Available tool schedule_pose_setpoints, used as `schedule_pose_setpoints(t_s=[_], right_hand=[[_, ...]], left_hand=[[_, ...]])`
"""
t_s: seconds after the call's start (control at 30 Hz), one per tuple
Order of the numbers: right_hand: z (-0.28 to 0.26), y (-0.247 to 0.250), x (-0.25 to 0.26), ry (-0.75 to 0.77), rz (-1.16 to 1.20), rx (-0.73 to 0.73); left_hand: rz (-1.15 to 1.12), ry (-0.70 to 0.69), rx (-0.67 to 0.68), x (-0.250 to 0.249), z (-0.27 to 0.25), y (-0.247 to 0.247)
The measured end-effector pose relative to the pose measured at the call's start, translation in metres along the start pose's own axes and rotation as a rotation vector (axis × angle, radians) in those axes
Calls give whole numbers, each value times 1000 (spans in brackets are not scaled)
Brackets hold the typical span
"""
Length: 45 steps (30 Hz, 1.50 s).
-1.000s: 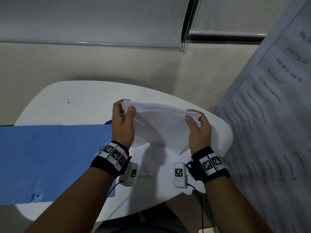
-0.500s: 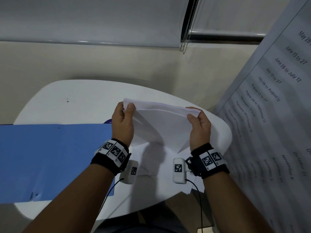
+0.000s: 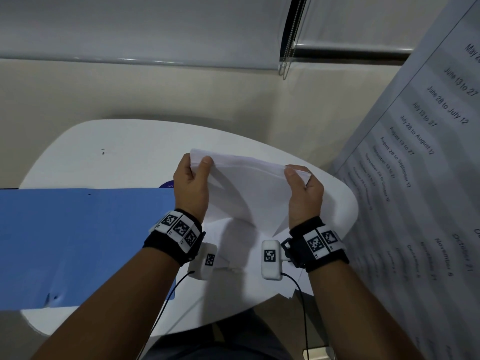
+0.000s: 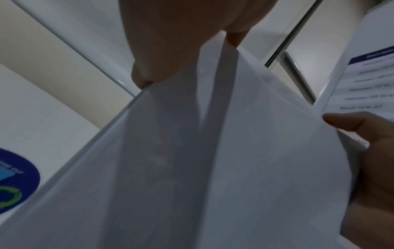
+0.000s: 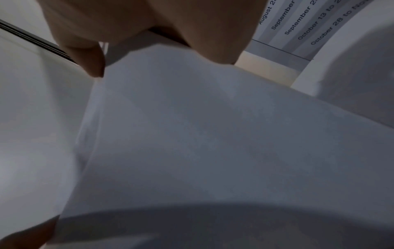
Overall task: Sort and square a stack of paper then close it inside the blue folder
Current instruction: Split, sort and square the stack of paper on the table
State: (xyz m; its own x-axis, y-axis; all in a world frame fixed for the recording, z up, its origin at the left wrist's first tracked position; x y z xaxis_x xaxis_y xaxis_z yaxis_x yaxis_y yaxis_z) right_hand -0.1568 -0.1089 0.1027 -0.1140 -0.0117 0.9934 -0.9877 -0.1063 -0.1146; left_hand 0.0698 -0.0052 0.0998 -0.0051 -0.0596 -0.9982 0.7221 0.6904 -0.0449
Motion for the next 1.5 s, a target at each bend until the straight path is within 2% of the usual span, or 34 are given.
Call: schedule_pose_setpoints(t_s=[0.13, 0.27, 0.43, 0.77, 0.9, 1.0, 1.13, 1.2, 1.3, 1.43, 1.5], right_hand=[[-1, 1, 3, 37, -32, 12], [2, 6, 4, 37, 4, -18], [5, -1, 3, 36, 6, 4], [11, 5, 0, 45, -11, 2], [9, 5, -13, -65, -80, 134], [10, 7, -13, -76, -114, 117], [11, 2, -17, -126, -175, 209], [11, 1, -16, -133, -184, 208], [11, 3, -23, -150, -126, 191], [-6, 11, -64, -298, -199, 150], [-8, 11, -71, -338, -212, 124]], left_hand=[[-10, 5, -44, 1, 2, 0], [26, -27, -15, 3, 3, -2], [-6, -4, -14, 9, 5, -1], [28, 52, 115, 29, 7, 2], [52, 113, 193, 40, 9, -1], [-18, 110, 222, 35, 12, -3], [26, 143, 329, 42, 12, -1], [48, 173, 348, 46, 10, -2], [40, 146, 328, 51, 9, 0], [201, 198, 375, 75, 0, -2], [222, 213, 342, 79, -2, -1]])
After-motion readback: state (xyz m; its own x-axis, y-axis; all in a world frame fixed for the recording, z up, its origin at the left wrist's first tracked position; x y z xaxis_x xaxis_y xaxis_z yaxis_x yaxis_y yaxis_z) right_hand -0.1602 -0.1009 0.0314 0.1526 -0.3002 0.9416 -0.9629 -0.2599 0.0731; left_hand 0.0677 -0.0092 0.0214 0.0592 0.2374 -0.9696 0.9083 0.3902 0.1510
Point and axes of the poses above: each hand's wrist, its own z-axis towards the middle knuckle, its own y-axis out of the back of the hand, x = y × z, the point moved 7 cm from there along z, towards the middle knuckle, and after that the axes turned 4 degrees about x, right-handed, at the moved point
